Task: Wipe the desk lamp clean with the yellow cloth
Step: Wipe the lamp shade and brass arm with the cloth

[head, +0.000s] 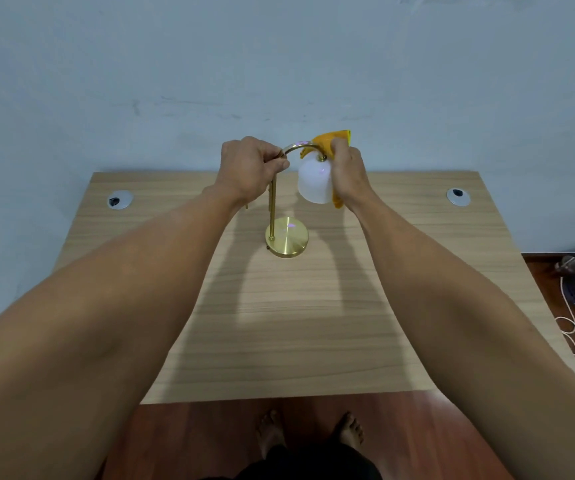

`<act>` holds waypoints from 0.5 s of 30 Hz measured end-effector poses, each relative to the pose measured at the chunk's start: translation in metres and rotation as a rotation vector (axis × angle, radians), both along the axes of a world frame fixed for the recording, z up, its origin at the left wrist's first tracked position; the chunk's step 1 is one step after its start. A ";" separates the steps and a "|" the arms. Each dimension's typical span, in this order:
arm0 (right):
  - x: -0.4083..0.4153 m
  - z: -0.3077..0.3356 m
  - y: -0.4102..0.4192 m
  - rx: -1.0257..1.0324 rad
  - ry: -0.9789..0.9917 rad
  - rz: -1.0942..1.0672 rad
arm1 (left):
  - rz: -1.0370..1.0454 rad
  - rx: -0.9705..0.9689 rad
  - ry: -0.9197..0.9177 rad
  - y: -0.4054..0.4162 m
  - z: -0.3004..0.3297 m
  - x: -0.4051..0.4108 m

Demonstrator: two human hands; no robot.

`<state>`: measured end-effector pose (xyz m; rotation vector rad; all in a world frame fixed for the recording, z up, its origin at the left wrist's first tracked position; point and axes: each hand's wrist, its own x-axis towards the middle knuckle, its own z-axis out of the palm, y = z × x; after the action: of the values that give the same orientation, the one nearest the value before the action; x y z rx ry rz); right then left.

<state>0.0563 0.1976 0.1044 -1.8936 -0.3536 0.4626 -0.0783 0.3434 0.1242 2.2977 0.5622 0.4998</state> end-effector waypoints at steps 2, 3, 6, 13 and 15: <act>0.004 0.005 0.000 0.027 0.098 -0.086 | 0.008 -0.006 0.006 0.000 -0.001 0.000; 0.003 0.009 0.000 0.055 0.173 -0.141 | 0.011 -0.006 0.006 0.000 -0.001 0.000; 0.004 0.007 0.001 0.154 0.236 -0.216 | 0.016 0.000 -0.001 0.000 -0.002 -0.001; -0.005 0.005 0.003 0.070 0.009 -0.004 | 0.016 -0.004 0.009 -0.001 -0.001 0.000; 0.000 0.002 0.003 0.052 0.075 -0.053 | 0.017 0.000 0.014 -0.001 -0.001 0.000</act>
<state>0.0568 0.2001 0.1063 -1.8255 -0.2630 0.4828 -0.0781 0.3421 0.1229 2.2999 0.5887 0.4920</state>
